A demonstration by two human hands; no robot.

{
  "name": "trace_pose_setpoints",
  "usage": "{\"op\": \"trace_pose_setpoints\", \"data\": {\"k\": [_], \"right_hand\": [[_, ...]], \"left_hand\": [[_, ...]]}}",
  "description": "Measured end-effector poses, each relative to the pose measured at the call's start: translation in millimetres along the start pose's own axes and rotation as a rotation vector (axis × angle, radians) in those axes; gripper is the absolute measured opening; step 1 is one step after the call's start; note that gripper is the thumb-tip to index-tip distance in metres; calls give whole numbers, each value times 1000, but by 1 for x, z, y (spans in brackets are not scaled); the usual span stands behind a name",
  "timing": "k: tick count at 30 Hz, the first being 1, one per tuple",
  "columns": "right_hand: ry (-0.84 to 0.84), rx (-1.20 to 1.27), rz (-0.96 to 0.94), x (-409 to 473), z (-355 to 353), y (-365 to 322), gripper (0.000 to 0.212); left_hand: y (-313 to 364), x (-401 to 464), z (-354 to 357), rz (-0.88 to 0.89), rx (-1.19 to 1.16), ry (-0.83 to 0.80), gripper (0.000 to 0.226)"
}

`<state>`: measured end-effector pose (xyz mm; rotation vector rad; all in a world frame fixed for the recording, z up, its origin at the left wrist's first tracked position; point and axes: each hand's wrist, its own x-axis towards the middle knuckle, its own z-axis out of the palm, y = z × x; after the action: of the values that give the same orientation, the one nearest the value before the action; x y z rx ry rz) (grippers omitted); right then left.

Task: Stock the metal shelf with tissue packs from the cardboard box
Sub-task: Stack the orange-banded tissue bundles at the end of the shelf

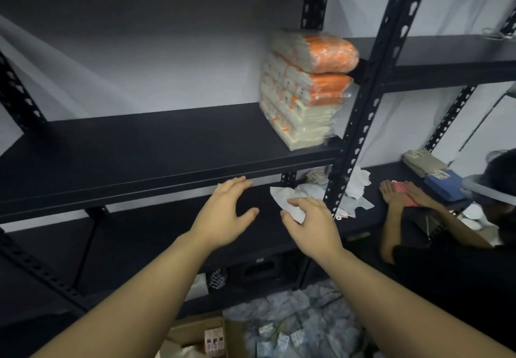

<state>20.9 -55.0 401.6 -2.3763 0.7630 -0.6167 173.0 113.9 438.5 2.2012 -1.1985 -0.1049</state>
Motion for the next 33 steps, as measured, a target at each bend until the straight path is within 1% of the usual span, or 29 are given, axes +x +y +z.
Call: {"op": "trace_pose_setpoints", "data": {"k": [6, 10, 13, 16, 18, 20, 22, 25, 27, 33], "right_hand": [[60, 16, -10, 26, -30, 9, 38], [167, 27, -7, 62, -42, 9, 37], [294, 109, 50, 102, -50, 8, 51], [373, 200, 120, 136, -49, 13, 65], [367, 253, 155, 150, -43, 19, 80], [345, 324, 154, 156, -38, 25, 94], [342, 368, 127, 159, -35, 30, 99], [368, 366, 103, 164, -34, 34, 99], [330, 385, 104, 171, -33, 37, 98], [263, 387, 39, 186, -32, 52, 86]], "left_hand": [[31, 31, 12, 43, 18, -3, 65], [43, 85, 7, 88, 84, 65, 62], [48, 135, 10, 35, 90, 107, 63], [50, 174, 25, -41, 77, 78, 63], [49, 190, 36, -82, 69, 56, 64], [48, 198, 48, -129, 5, 54, 65], [48, 200, 59, -174, -87, 98, 64], [49, 199, 71, -202, -155, 194, 59], [50, 200, 76, -203, -149, 246, 57], [53, 204, 81, -237, -199, 313, 54]]}}
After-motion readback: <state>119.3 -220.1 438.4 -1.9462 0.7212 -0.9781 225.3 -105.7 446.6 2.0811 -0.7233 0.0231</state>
